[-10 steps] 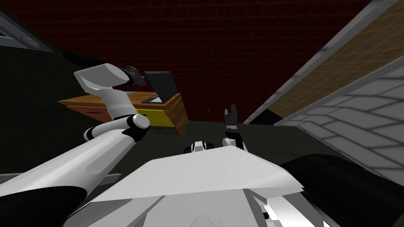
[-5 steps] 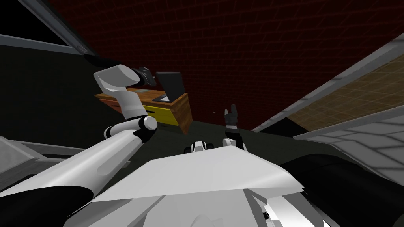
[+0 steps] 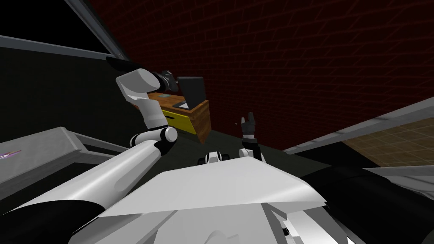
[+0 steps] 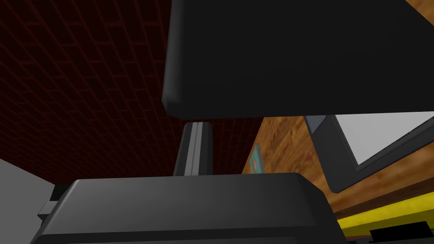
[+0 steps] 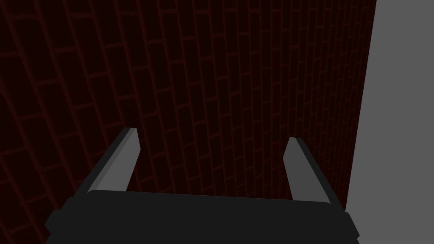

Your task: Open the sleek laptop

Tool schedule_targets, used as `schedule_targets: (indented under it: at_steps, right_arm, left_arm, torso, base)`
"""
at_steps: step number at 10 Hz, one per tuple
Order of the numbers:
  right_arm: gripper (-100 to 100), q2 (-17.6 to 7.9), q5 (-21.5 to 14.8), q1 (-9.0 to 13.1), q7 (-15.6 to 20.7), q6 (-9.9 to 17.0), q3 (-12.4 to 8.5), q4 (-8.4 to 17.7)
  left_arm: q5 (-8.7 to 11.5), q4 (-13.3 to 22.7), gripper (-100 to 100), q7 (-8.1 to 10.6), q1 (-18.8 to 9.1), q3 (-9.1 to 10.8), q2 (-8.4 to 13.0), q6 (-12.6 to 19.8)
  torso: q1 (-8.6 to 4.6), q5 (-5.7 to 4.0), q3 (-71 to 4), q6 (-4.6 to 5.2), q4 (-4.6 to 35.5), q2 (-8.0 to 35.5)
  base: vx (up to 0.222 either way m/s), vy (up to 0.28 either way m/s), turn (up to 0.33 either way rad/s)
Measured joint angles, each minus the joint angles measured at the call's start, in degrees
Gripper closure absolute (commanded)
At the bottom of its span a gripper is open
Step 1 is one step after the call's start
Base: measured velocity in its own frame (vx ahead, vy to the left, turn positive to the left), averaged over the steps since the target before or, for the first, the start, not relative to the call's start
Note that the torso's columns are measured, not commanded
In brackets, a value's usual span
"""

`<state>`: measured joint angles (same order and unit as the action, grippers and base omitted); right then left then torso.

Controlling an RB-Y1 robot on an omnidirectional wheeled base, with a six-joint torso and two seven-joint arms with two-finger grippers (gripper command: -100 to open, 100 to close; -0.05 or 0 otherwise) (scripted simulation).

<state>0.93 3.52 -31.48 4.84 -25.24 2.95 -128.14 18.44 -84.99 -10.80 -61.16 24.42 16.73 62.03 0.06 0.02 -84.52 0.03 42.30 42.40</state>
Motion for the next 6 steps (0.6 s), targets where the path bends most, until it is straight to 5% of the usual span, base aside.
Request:
schedule_targets:
  at_steps: [1,6]
  right_arm:
    - [0,0.00,0.00,0.01,0.00,0.00,0.00,0.00]
    - [0,-0.01,0.00,0.01,0.00,0.00,0.00,0.00]
  left_arm:
    - [0.04,-0.23,-100,0.01,0.02,0.01,-0.03,0.20]
    - [0.02,-2.08,-100,-3.09,-1.97,-2.11,1.47,5.90]
  torso:
    - [0.04,0.01,0.10,0.00,0.05,0.13]
    - [-0.08,-0.03,-0.09,-0.02,-0.03,-0.17]
  base:
    - [0.028,0.017,-0.041]
    - [0.041,0.041,-0.024]
